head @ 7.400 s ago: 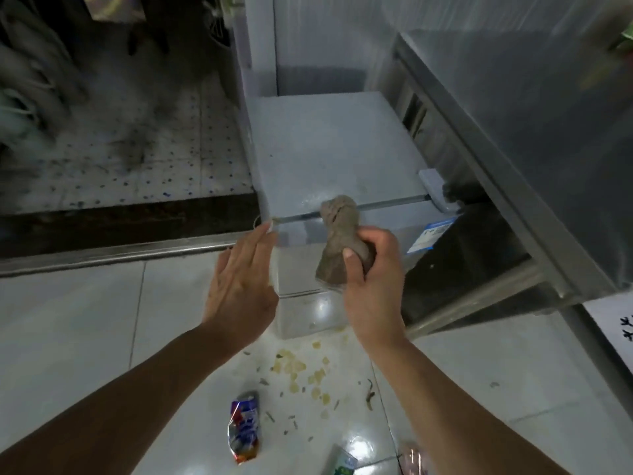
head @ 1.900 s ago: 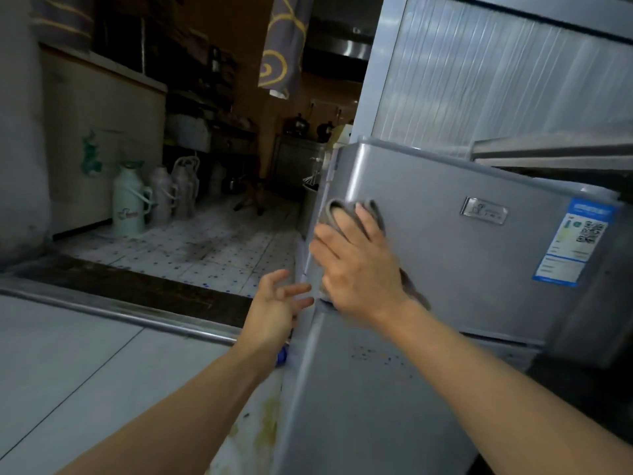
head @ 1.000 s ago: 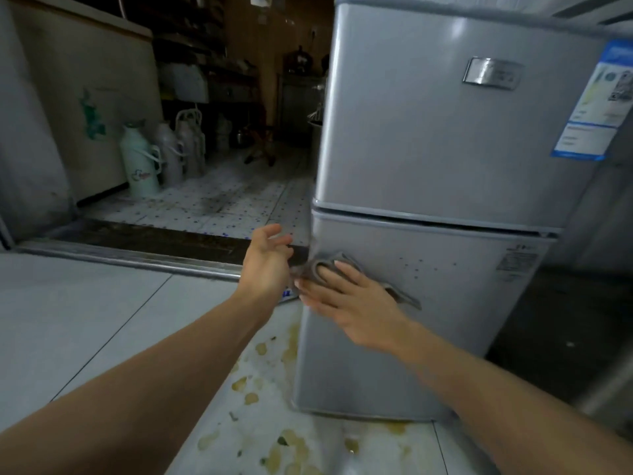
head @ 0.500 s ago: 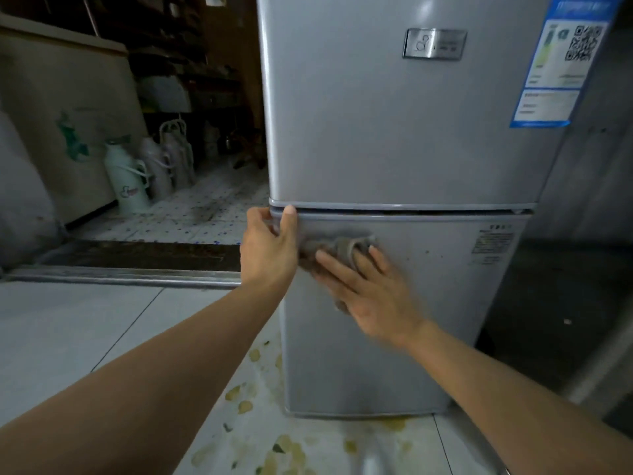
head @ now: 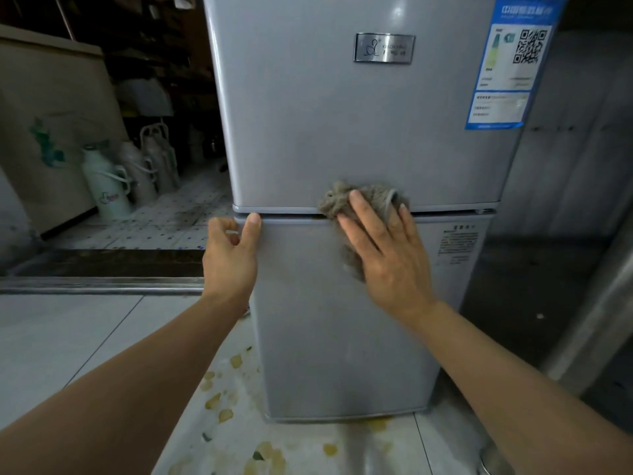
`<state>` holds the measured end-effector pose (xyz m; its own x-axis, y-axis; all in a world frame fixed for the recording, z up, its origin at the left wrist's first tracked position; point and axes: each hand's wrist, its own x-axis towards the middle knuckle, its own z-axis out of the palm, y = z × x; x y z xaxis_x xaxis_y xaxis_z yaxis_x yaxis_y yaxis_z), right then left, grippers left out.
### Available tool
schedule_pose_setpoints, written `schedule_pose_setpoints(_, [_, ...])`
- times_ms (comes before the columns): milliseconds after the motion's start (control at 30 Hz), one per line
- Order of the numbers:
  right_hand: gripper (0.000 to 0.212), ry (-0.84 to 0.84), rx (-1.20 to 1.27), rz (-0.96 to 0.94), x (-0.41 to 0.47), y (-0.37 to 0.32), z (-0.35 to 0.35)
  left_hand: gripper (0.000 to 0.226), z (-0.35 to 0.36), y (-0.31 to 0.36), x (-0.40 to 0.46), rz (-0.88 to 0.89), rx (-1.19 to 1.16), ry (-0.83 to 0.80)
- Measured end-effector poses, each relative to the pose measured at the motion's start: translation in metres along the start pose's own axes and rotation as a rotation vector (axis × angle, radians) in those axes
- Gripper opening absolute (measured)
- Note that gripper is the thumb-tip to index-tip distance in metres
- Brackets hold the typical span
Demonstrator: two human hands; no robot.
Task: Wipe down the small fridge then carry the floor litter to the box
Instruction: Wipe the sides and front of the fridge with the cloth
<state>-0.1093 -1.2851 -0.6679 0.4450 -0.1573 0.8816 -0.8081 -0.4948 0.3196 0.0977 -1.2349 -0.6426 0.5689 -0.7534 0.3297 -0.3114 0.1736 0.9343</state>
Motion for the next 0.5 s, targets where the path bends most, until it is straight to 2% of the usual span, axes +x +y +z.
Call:
schedule_pose_setpoints(67, [0.039, -0.023, -0.029, 0.052, -0.019, 0.02, -0.005, 0.039, -0.001, 0.0, 0.002, 0.008, 0.003, -0.011])
schedule_pose_setpoints(167, [0.042, -0.023, -0.036, 0.351, -0.036, 0.028, -0.011, 0.036, -0.001, -0.001, 0.002, 0.017, -0.011, -0.017])
schedule_pose_setpoints(233, [0.046, 0.025, 0.017, 0.454, -0.031, 0.007, -0.006, 0.034, 0.0, -0.001, 0.002, 0.033, -0.013, -0.008])
schedule_pose_setpoints(367, [0.044, 0.038, 0.127, 0.309, -0.001, -0.043, 0.006, 0.034, 0.0, 0.0, 0.004, 0.04, -0.029, -0.023])
schedule_pose_setpoints(500, [0.058, -0.107, 0.11, 0.118, 0.028, -0.08, 0.005, 0.033, -0.001, 0.001, 0.002, 0.031, -0.036, -0.03])
